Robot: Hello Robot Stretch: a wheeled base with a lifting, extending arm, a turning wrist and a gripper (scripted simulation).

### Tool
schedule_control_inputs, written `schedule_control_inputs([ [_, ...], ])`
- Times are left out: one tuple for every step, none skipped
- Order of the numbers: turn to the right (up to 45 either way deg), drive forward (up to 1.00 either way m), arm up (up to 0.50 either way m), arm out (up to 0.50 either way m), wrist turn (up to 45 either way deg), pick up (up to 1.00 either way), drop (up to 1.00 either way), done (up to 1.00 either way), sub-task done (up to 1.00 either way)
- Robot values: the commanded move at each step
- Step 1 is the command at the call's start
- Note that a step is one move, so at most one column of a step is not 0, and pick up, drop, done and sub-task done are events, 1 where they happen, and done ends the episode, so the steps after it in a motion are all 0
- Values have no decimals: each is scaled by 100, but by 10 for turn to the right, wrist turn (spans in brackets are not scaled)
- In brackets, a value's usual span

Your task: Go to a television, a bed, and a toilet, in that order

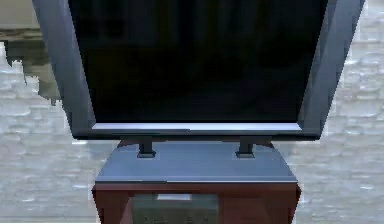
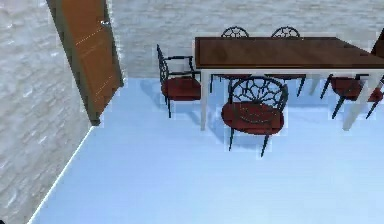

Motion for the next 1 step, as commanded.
schedule_control_inputs([
  [-450,0,0,0,0,0,0,0,0],
])
